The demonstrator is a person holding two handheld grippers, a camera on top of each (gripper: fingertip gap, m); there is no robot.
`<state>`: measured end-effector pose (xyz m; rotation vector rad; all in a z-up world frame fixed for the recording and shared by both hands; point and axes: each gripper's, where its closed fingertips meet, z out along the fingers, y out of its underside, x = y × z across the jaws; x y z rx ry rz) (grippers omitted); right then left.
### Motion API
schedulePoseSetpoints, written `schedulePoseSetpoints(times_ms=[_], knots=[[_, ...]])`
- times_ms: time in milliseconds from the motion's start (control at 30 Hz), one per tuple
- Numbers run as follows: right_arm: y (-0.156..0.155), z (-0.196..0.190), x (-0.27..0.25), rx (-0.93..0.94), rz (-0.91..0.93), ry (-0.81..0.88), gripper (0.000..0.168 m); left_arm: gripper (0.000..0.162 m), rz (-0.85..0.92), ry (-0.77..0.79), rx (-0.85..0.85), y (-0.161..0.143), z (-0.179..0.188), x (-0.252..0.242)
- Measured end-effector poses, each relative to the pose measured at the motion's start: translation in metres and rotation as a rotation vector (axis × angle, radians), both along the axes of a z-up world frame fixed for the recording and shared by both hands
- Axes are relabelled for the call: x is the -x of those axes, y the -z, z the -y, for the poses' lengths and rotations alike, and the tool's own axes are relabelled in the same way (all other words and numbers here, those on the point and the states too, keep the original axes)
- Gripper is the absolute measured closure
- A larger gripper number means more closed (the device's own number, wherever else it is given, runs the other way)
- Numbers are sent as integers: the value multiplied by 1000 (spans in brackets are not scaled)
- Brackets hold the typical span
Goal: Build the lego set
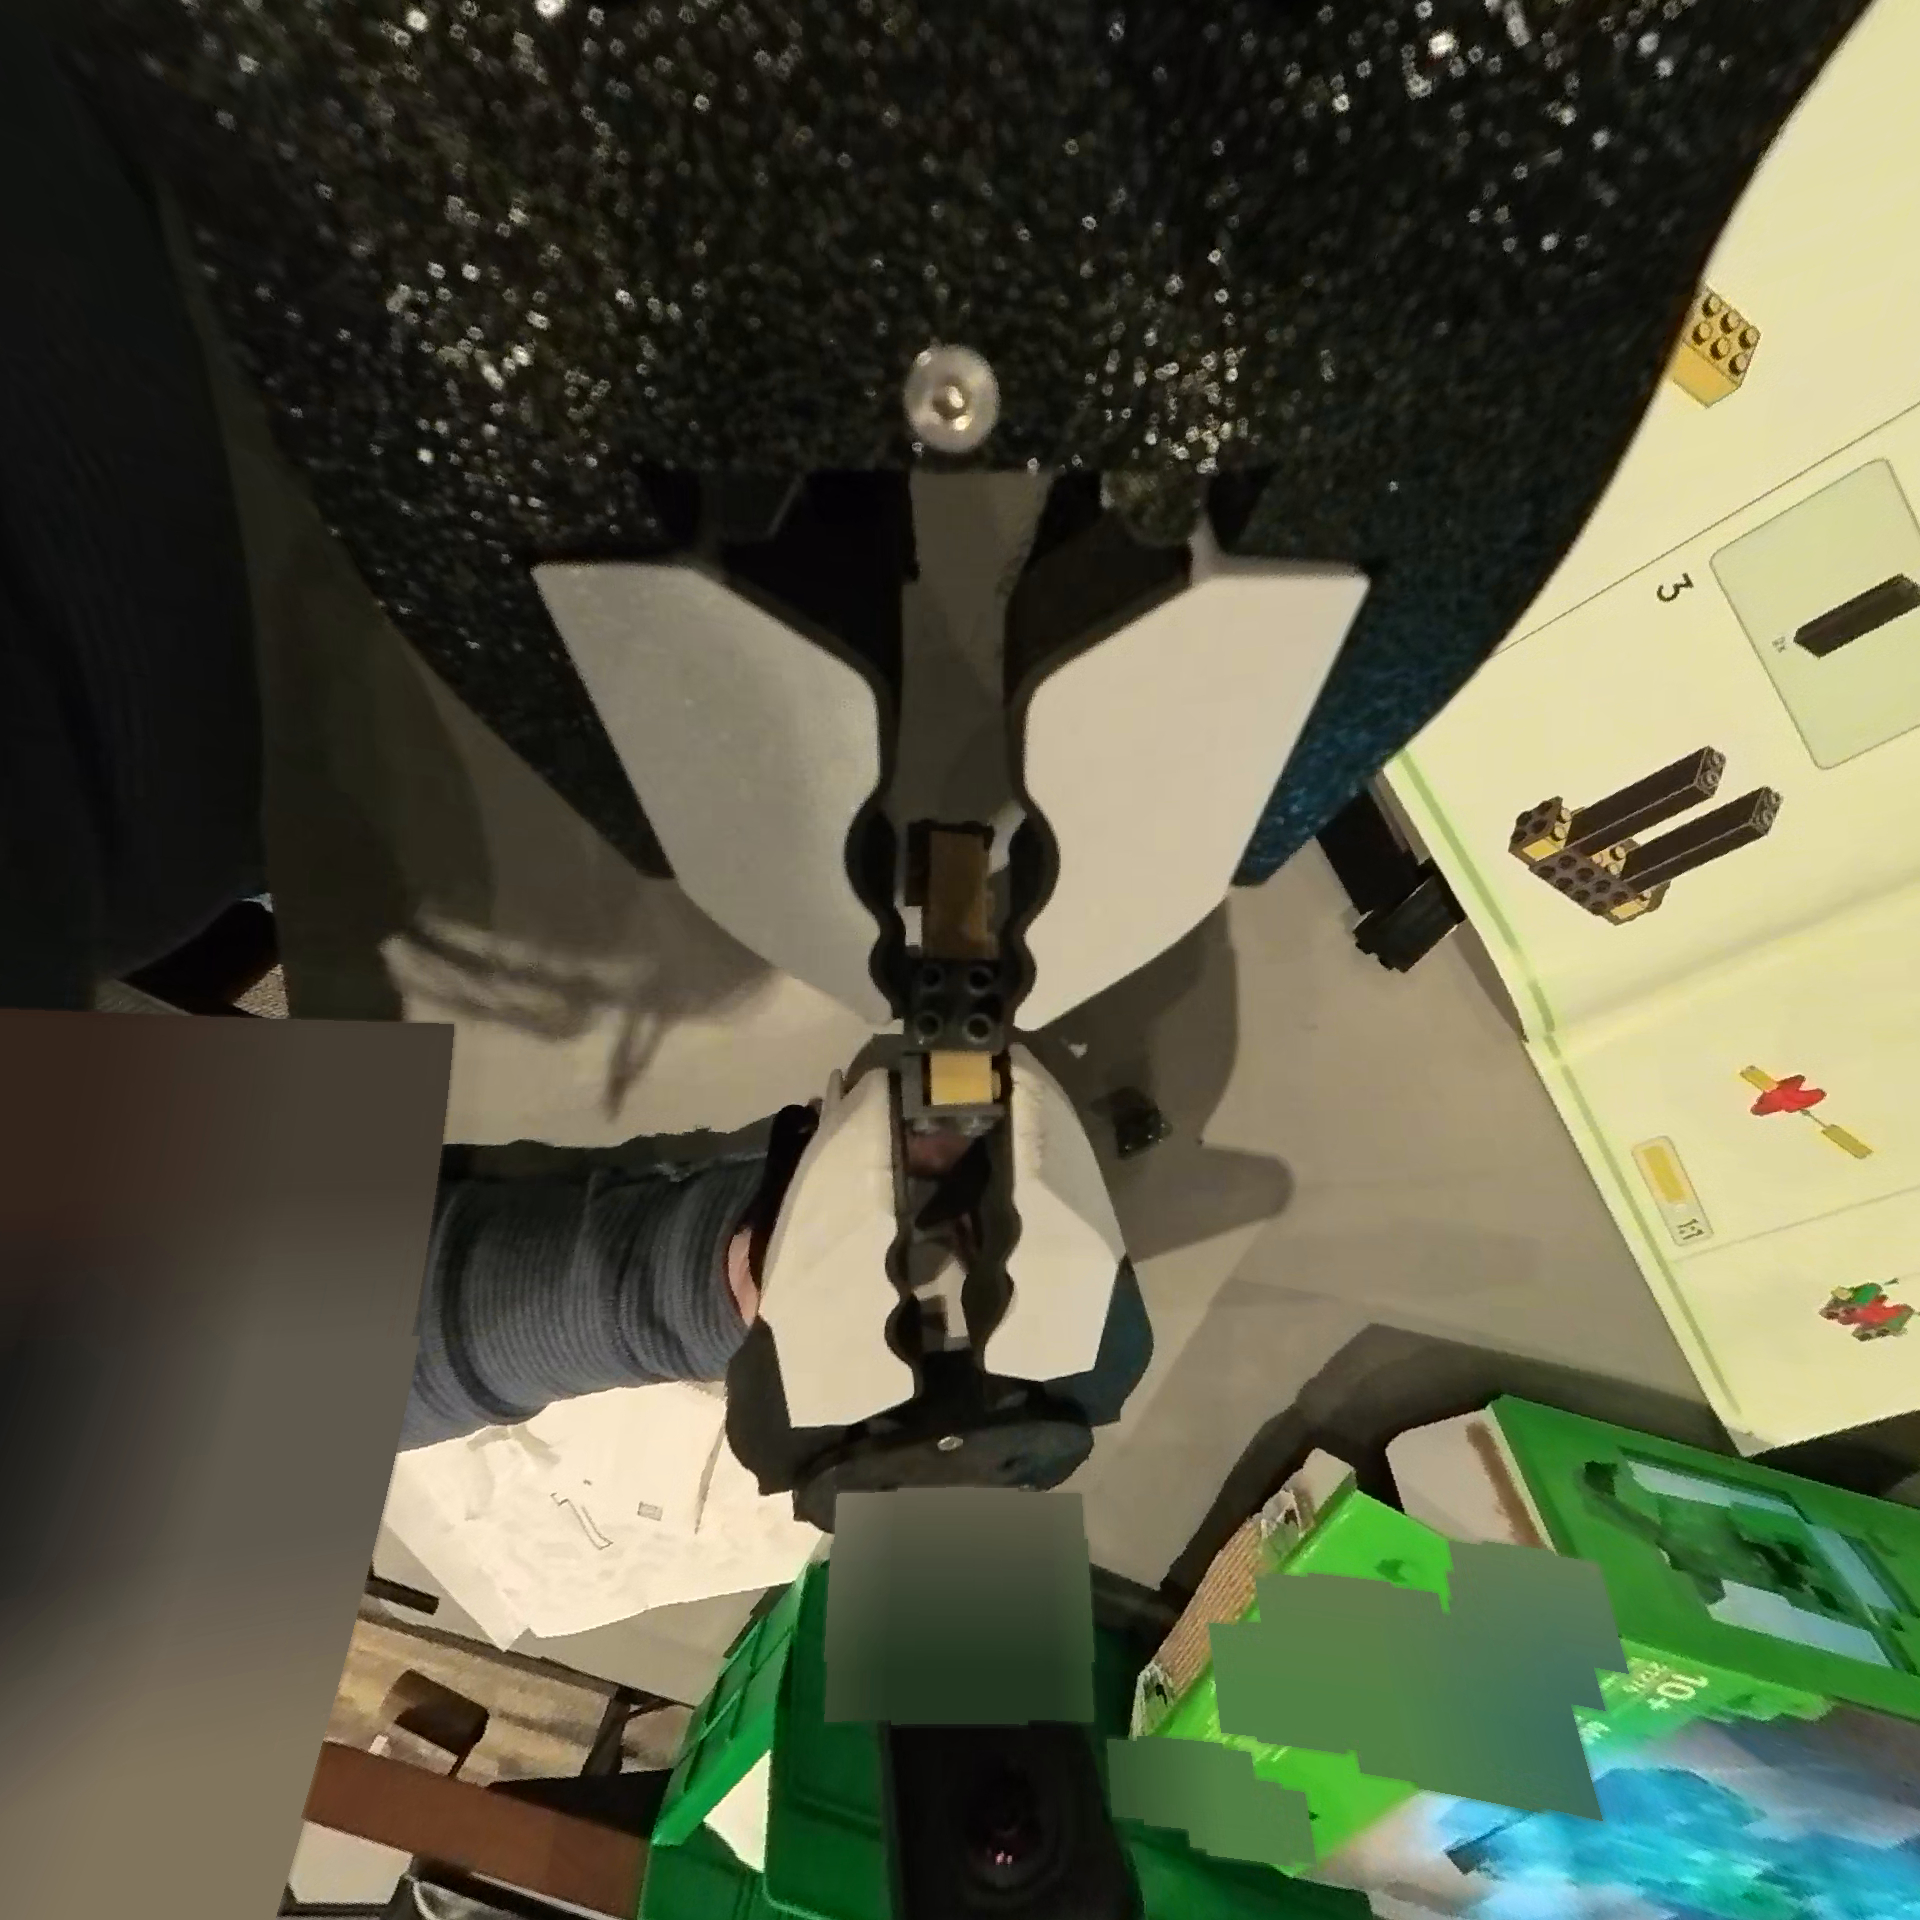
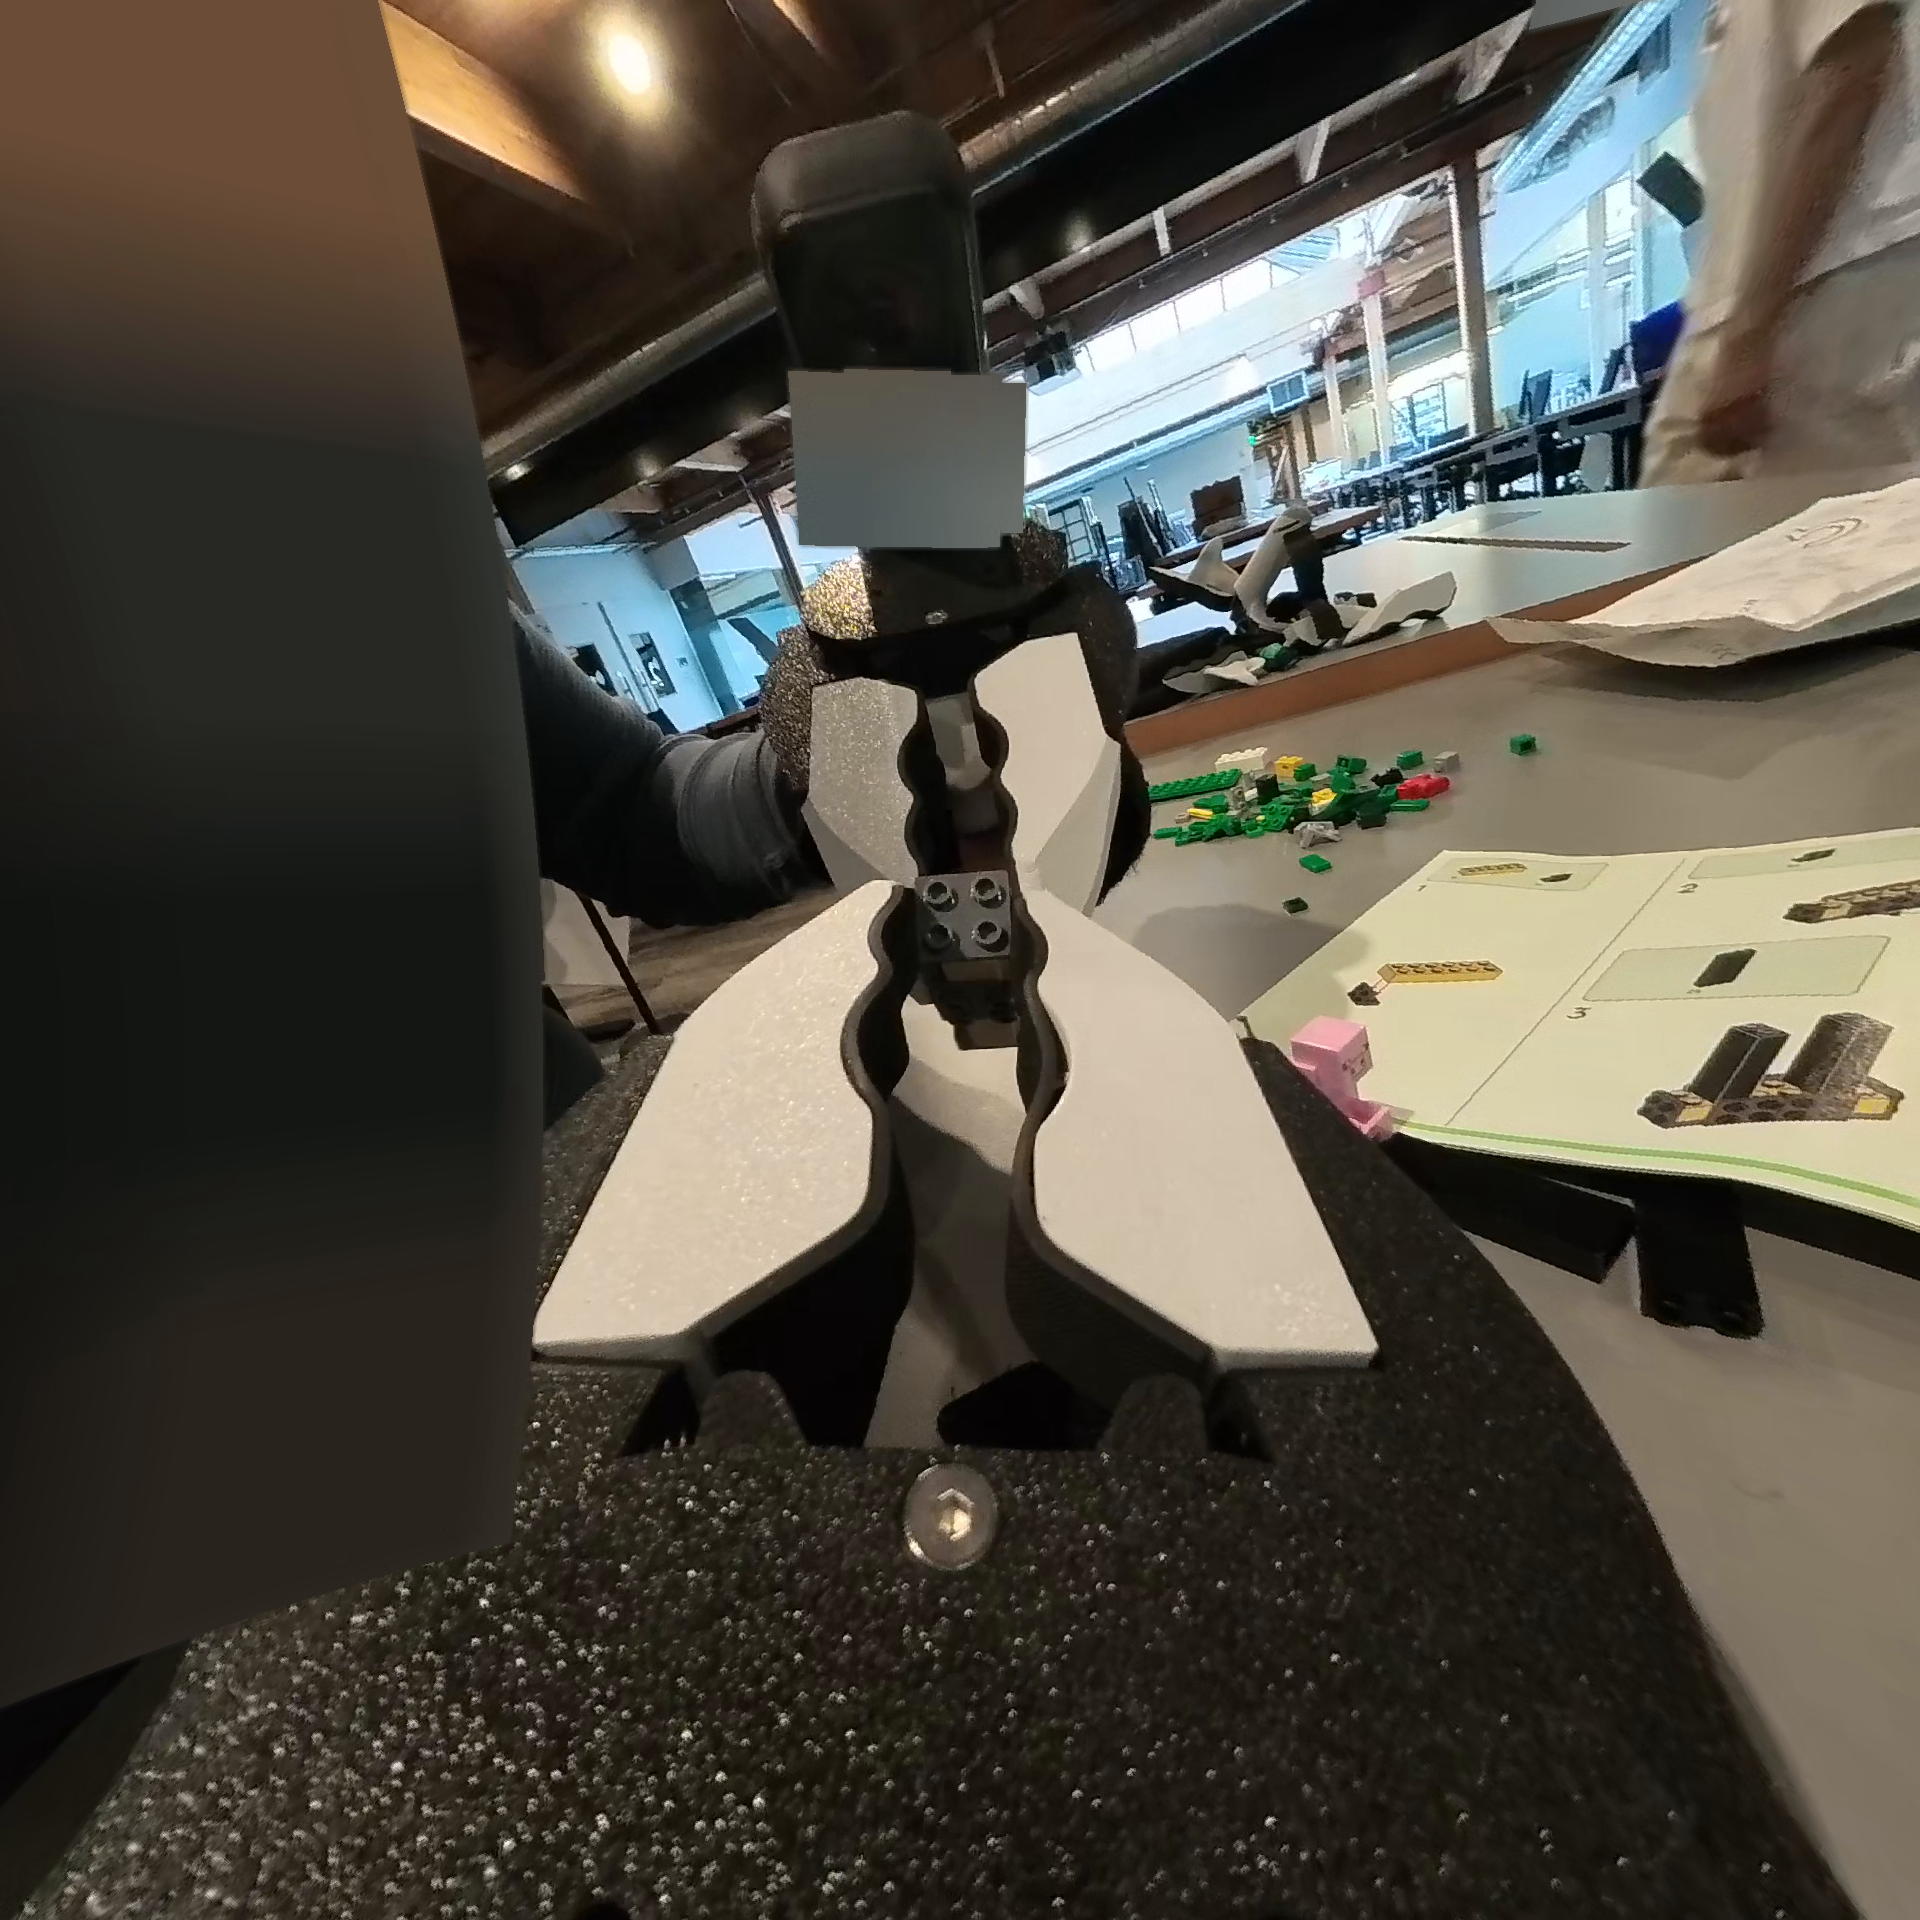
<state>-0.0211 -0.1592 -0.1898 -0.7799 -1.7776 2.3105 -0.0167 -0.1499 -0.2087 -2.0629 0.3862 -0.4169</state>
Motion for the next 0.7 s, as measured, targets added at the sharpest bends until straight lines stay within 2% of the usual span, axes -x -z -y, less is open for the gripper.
schedulePoseSetpoints(times_ms=[133, 300, 367, 600, 700], knots=[[-2, 0, -1, 1, -25, 5, 152, 145, 14, 14, -14, -2, 1, -2], [-11, -6, -3, 53, -71, 21, 152, 116, -46, 9, 9, 5, 2, -4], [-12, -7, -4, 60, -80, 22, 152, 112, -71, -1, -1, 7, 2, -5], [-11, -3, -5, 45, -97, 9, 152, 140, -43, 8, -52, 4, -1, -10], [-11, -2, -5, 45, -99, 9, 152, 146, -55, -1, -61, 4, -2, -7]])
